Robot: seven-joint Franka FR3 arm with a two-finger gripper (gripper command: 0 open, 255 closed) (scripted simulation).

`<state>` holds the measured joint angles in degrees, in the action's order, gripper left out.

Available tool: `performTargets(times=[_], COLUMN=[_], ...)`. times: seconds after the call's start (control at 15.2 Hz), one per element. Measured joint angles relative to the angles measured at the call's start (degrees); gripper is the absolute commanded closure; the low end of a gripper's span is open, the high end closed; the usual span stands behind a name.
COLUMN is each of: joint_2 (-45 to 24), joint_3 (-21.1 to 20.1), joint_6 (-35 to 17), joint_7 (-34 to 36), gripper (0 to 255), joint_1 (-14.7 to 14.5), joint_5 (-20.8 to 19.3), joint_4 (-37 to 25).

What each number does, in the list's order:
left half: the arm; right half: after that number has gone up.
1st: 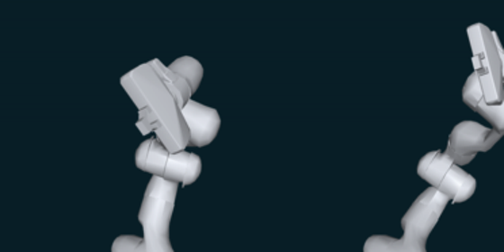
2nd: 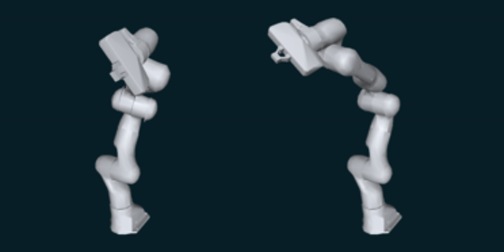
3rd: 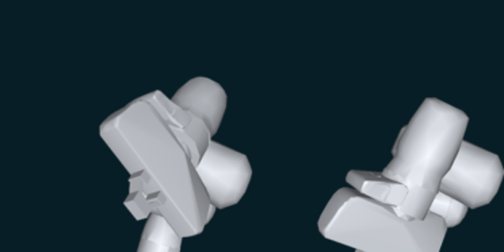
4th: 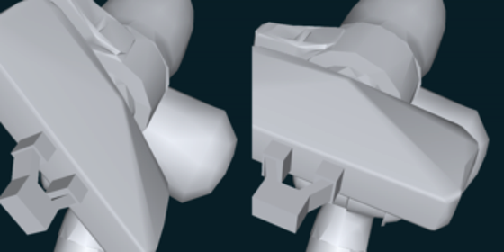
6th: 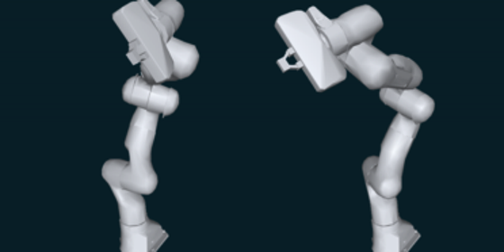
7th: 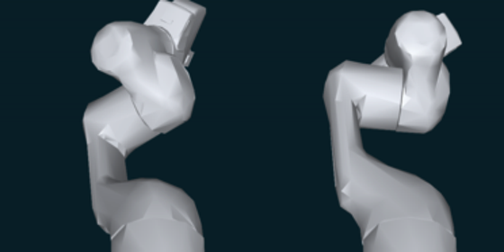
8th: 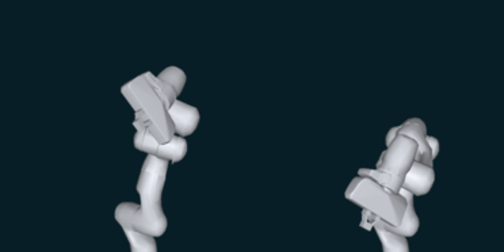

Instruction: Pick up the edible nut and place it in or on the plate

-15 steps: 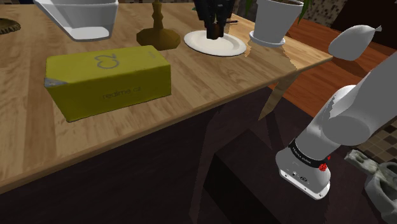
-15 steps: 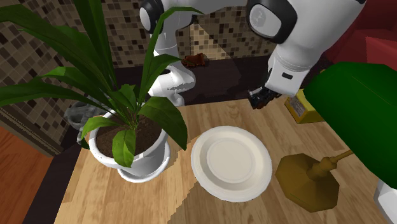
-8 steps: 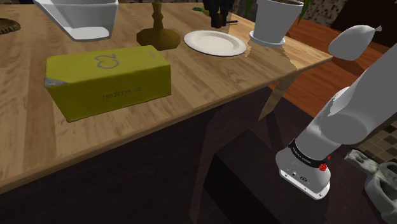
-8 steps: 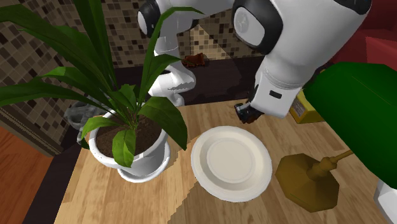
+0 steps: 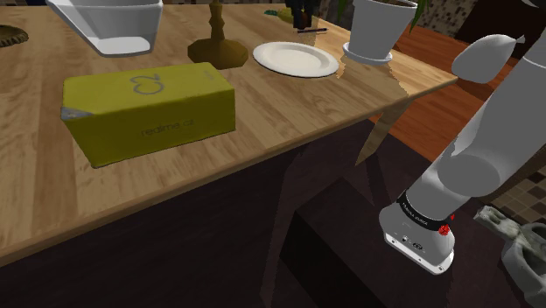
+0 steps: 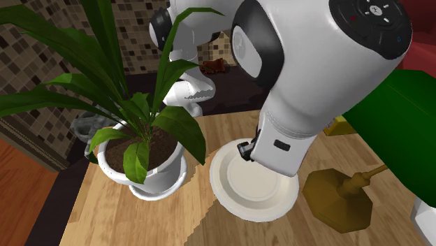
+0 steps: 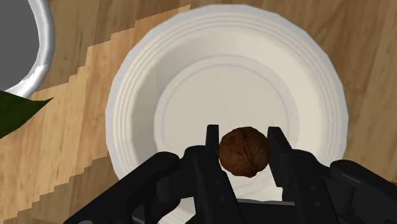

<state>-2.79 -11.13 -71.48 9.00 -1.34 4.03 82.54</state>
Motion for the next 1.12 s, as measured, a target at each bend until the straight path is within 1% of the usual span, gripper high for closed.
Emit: performTargets(times=[0.2, 0.79, 1.12], joint_2=[0.25, 2.12, 2.34], joint_3=[0.26, 0.34, 0.36], joint_6=[-1.92, -9.63, -10.67], joint_7=[-0.73, -1.49, -1.62], gripper=[255, 255, 255], joint_1=[0.28, 0.38, 0.41], joint_5=[-0.13, 0.06, 0.07], joint_4=[2.21, 11.81, 13.04])
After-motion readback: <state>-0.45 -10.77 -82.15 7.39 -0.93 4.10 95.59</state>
